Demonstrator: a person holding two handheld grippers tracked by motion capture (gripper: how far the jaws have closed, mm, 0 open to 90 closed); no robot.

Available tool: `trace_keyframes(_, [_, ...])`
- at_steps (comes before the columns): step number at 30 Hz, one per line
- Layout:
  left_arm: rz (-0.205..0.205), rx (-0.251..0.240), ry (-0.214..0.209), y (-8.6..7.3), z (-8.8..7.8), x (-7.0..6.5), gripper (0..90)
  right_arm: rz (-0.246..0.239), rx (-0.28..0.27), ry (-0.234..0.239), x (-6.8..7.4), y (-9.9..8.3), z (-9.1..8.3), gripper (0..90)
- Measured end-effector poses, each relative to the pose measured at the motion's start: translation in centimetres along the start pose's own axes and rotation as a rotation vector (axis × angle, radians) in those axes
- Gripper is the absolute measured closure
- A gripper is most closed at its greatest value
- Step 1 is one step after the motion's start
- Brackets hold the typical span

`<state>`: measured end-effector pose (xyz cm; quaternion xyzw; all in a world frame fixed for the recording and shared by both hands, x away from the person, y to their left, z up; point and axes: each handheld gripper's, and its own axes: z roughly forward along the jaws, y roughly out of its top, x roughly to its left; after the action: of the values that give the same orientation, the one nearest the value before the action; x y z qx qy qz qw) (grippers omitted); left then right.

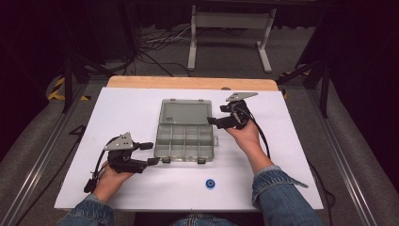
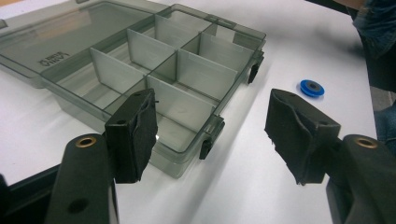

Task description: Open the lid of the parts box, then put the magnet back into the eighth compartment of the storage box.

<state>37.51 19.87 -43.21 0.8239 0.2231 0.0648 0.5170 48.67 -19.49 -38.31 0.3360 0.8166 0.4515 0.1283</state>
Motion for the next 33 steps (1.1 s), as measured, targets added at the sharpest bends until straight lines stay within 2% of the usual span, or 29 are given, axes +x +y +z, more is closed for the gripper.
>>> trace_keyframes(4, [-0.006, 0.000, 0.012, 0.0, -0.1, 0.1, 33.7, -0.014, -0.035, 0.017, 0.8, -0.1, -1.5, 16.6])
trace_keyframes(7, [-0.007, 0.003, 0.008, 0.0, 0.0, 0.1, 33.2, -0.033, -0.044, 0.032, 1.5, -0.2, -2.3, 15.4])
trace_keyframes(15, [-0.016, -0.010, 0.032, -0.1, -0.6, 0.1, 29.5, -0.086, -0.055, 0.074, 3.7, -0.7, -4.3, 12.3])
trace_keyframes(18, [-0.018, -0.011, 0.034, -0.2, -0.7, 0.2, 27.4, -0.107, -0.057, 0.080, 4.2, -0.8, -4.9, 11.1])
trace_keyframes(19, [-0.018, -0.018, 0.043, -0.2, -0.8, 0.3, 26.7, -0.136, -0.062, 0.073, 4.6, -0.9, -5.5, 7.3])
trace_keyframes(20, [-0.017, -0.020, 0.050, -0.2, -0.9, 0.4, 26.7, -0.136, -0.062, 0.073, 4.6, -0.9, -5.5, 7.3])
trace_keyframes(21, [-0.030, -0.026, 0.045, -0.2, -1.0, 0.3, 26.3, -0.146, -0.059, 0.072, 4.8, -0.9, -5.7, 6.9])
trace_keyframes(22, [-0.029, -0.027, 0.051, -0.2, -1.0, 0.3, 25.4, -0.171, -0.035, 0.095, 5.3, -0.9, -6.1, 4.9])
trace_keyframes(25, [-0.016, -0.030, 0.066, -0.2, -1.1, 0.4, 25.1, -0.207, 0.017, 0.096, 6.1, -0.9, -6.5, 4.9])
trace_keyframes(29, [-0.026, -0.026, 0.064, -0.2, -1.1, 0.3, 24.8, -0.221, 0.090, 0.110, 7.1, -0.8, -6.6, 5.7])
trace_keyframes(30, [-0.024, -0.027, 0.064, -0.2, -1.1, 0.3, 24.8, -0.221, 0.090, 0.110, 7.1, -0.8, -6.6, 5.7])
trace_keyframes(33, [-0.032, -0.032, 0.065, -0.3, -1.3, 0.3, 24.7, -0.246, 0.142, 0.110, 7.7, -0.8, -6.6, 6.7])
